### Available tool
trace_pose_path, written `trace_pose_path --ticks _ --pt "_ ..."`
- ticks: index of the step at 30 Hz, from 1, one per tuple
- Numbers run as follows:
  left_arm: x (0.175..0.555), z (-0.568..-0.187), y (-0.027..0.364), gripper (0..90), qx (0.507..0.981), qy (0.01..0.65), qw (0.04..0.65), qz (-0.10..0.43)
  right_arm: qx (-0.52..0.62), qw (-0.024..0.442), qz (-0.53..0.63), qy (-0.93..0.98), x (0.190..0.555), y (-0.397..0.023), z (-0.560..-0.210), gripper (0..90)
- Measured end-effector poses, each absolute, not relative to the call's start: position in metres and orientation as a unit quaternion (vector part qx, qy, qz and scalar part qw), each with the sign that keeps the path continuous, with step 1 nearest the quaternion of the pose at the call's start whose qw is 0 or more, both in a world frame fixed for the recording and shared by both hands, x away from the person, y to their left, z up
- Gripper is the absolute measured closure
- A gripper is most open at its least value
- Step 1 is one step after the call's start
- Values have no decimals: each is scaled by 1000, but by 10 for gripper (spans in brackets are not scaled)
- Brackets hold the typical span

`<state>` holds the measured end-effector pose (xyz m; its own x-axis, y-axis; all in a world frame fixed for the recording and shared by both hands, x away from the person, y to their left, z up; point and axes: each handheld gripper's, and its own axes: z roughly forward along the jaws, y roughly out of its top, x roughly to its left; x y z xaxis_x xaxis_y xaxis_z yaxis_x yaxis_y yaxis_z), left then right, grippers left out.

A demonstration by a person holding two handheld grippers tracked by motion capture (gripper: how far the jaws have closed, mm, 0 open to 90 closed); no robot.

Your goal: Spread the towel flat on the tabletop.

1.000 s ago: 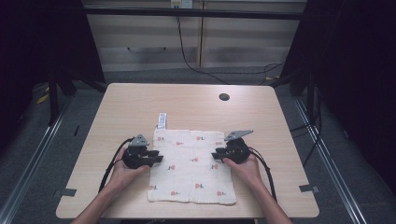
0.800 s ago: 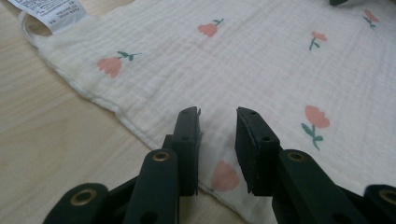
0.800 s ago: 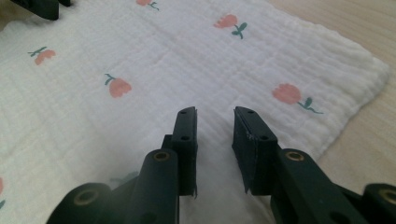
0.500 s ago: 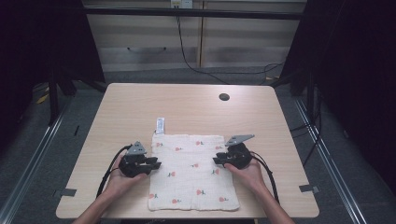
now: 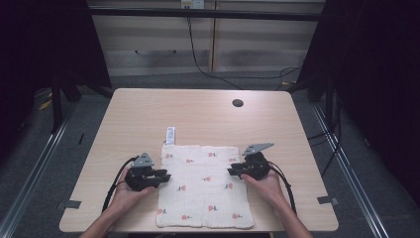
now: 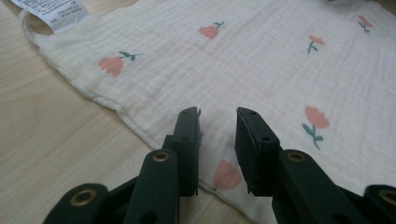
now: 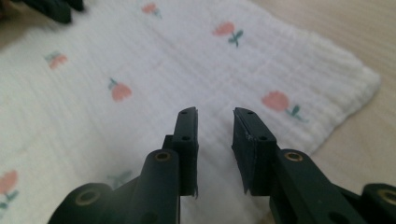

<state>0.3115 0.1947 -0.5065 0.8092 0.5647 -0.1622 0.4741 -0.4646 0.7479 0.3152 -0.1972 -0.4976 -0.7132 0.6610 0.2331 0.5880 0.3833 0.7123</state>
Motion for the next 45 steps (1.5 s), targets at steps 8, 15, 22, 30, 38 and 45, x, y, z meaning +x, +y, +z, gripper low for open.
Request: trace_pose_path --ticks 8,15,22,30,38,45 --pt "313 -507 195 691 852 304 423 49 404 90 404 816 347 -206 -487 695" --pt "314 -507 195 685 854 302 422 48 413 115 385 817 373 -201 -496 639" --pt "314 -506 193 674 856 300 419 49 436 121 372 810 384 -204 -504 600" --pt "314 -506 193 664 859 296 416 50 429 116 384 810 383 -205 -508 799" --pt "316 -503 191 655 862 298 408 42 440 101 396 800 384 -208 -509 871" --pt "328 -487 199 623 847 315 424 62 438 103 396 800 383 -207 -508 871"
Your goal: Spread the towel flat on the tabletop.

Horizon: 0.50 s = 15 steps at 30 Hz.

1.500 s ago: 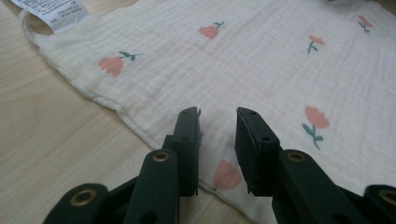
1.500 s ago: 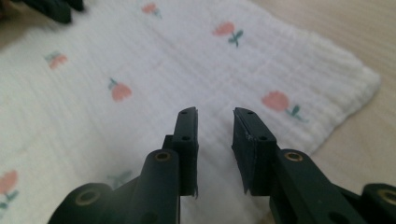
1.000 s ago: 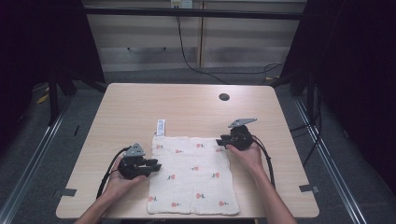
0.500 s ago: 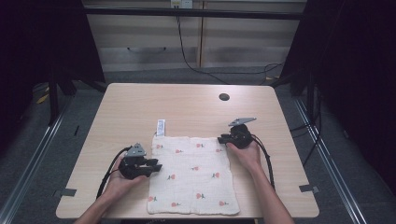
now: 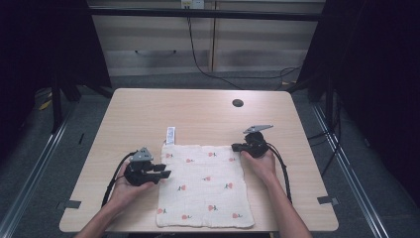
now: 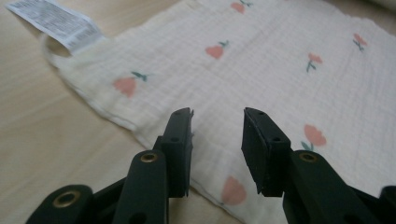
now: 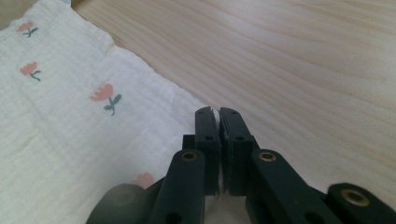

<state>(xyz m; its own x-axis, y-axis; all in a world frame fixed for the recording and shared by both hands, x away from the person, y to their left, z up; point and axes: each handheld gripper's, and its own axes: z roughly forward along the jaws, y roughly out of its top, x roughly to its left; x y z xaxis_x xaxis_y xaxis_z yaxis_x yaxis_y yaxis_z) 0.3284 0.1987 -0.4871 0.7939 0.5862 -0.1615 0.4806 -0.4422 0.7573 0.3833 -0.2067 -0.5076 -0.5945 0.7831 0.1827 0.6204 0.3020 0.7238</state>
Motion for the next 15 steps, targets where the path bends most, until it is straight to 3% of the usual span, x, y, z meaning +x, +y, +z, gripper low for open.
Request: trace_pose_path --ticks 15 --pt "400 -479 196 645 808 382 439 90 438 103 405 796 381 -209 -505 870"
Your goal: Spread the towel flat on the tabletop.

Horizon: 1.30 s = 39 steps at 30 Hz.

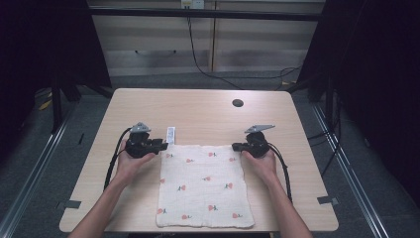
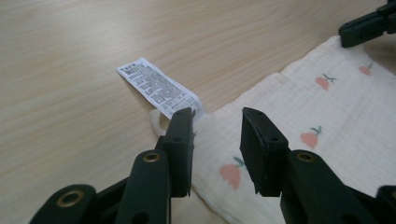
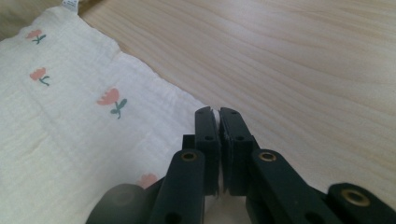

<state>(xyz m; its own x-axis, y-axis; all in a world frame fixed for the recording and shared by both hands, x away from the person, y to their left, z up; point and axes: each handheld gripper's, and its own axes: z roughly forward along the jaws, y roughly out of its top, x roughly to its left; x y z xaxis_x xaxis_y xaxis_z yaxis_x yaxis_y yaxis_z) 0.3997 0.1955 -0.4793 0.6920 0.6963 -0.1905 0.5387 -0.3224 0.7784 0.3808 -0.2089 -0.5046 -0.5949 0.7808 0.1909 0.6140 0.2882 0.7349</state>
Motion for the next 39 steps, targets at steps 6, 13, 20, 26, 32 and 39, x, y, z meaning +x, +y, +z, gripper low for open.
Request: trace_pose_path --ticks 6,13,20,26,32,39 --pt "407 -489 196 645 815 388 419 94 437 104 407 795 379 -211 -505 868" --pt "412 -500 195 636 821 393 404 93 438 104 407 795 377 -211 -507 868" --pt "409 -505 187 627 836 377 388 96 437 103 409 794 377 -211 -507 868" --pt "407 -505 188 655 838 368 390 96 438 102 412 793 377 -210 -506 868" --pt "401 -506 182 824 850 342 388 99 439 98 415 791 378 -210 -507 868" --pt "399 -502 183 846 843 347 401 87 430 108 426 789 373 -208 -498 869"
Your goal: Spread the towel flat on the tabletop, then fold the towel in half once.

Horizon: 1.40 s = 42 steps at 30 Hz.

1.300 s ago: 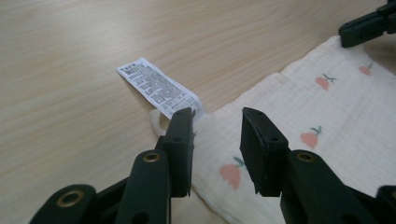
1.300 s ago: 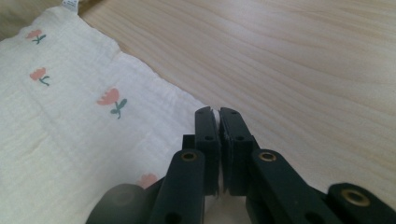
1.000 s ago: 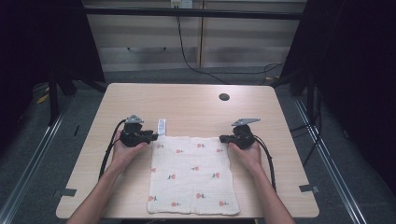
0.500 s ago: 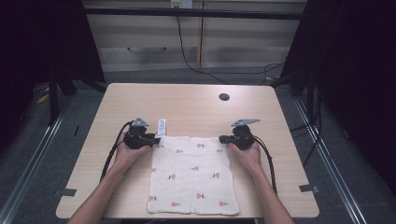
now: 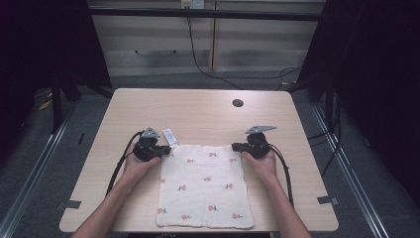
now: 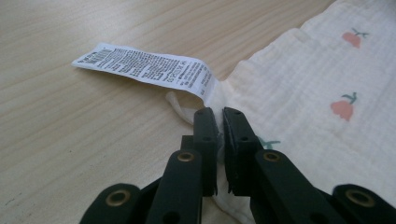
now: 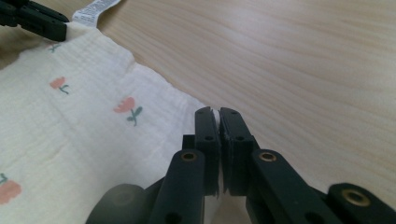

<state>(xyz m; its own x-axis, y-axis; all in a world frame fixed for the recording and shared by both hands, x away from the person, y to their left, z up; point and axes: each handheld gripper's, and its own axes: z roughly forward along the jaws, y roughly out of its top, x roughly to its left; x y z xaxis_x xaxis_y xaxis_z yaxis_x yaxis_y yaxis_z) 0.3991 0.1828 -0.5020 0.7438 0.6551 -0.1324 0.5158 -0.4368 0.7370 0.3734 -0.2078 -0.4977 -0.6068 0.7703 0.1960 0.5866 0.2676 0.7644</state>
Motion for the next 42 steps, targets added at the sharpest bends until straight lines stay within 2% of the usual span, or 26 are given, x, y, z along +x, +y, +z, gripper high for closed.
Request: trace_pose_path --ticks 10,19,42 --pt "395 -480 196 848 816 354 448 89 423 119 450 778 368 -211 -481 870" --pt "390 -457 193 848 806 333 479 98 419 136 472 764 366 -217 -464 871" --pt "380 -425 207 848 779 320 528 110 398 163 497 754 359 -217 -435 872"
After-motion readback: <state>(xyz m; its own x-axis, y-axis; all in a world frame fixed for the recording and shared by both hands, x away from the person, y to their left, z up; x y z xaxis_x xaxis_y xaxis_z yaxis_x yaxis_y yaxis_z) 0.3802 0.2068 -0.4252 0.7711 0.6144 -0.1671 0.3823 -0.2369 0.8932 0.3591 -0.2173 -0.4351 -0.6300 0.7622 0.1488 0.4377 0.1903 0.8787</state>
